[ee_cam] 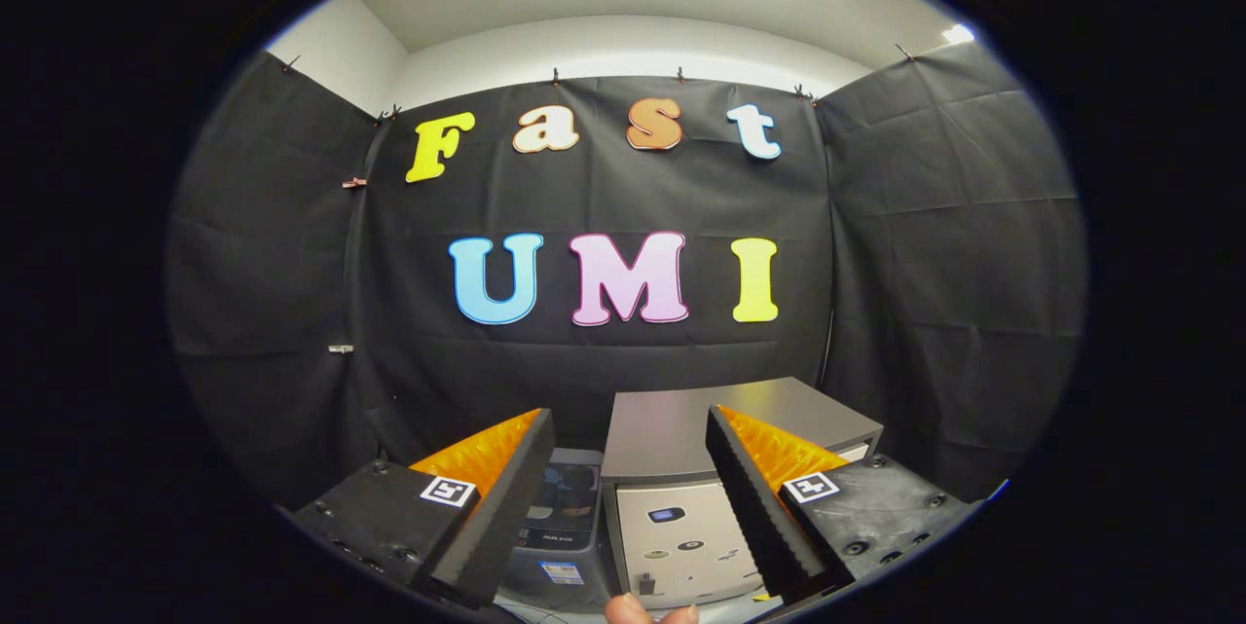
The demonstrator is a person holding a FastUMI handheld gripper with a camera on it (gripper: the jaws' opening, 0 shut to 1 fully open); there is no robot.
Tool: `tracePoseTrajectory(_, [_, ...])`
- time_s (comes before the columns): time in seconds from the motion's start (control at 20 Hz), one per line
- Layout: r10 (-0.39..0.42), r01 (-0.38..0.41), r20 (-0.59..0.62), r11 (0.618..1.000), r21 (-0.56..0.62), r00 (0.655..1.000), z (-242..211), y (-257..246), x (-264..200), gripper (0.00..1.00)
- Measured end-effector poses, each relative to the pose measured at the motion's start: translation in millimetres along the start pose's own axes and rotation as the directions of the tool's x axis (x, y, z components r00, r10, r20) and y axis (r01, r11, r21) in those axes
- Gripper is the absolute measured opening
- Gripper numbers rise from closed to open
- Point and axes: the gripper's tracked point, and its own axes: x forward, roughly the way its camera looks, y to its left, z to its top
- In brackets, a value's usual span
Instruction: Put the clothes into the washing machine and then close the washing machine lid.
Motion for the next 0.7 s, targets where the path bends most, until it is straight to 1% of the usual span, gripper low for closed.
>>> tracePoseTrajectory(0.7, [-0.002, 0.002, -0.006, 1.000, -0.008, 1.000, -2.2, -0.6, -1.7, 0.99])
